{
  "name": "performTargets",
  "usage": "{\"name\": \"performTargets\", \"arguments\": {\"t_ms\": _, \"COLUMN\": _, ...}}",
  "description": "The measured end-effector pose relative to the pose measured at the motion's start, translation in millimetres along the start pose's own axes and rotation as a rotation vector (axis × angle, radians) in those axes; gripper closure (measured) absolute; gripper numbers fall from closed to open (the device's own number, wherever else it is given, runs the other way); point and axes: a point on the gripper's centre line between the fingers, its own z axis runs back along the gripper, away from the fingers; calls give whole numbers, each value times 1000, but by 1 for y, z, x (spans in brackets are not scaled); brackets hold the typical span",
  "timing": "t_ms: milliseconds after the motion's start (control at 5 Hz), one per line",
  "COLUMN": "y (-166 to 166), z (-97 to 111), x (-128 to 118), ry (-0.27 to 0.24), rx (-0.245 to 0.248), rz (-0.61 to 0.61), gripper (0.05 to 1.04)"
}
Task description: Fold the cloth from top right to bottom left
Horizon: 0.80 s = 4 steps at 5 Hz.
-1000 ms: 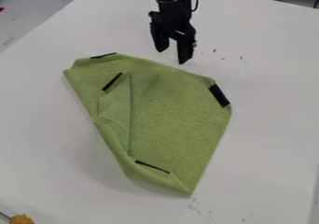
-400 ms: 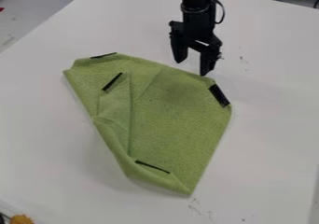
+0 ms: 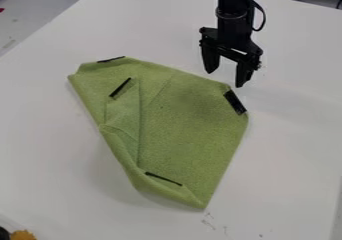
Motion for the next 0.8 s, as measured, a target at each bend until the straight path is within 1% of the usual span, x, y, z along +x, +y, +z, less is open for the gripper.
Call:
{"name": "performTargets", "arguments": {"t_ms": 200, "y": -14, "z": -6, "x": -1, "ry": -10, "rx": -39, "rz": 52, "gripper": 83}}
{"name": "performTargets", "arguments": {"t_ms": 400, "y": -20, "z": -18, "x": -17, "ry": -31, "rx": -59, "rz": 85, "gripper": 83}}
{"name": "performTargets", "arguments": {"t_ms": 600, "y": -23, "z": -20, "x": -18, "ry": -48, "rx": -72, "rz": 91, "gripper": 113}}
{"name": "performTargets", "arguments": {"t_ms": 800, "y": -23, "z": -21, "x": -17, "ry": -65, "rx": -74, "rz": 82, "gripper": 242}}
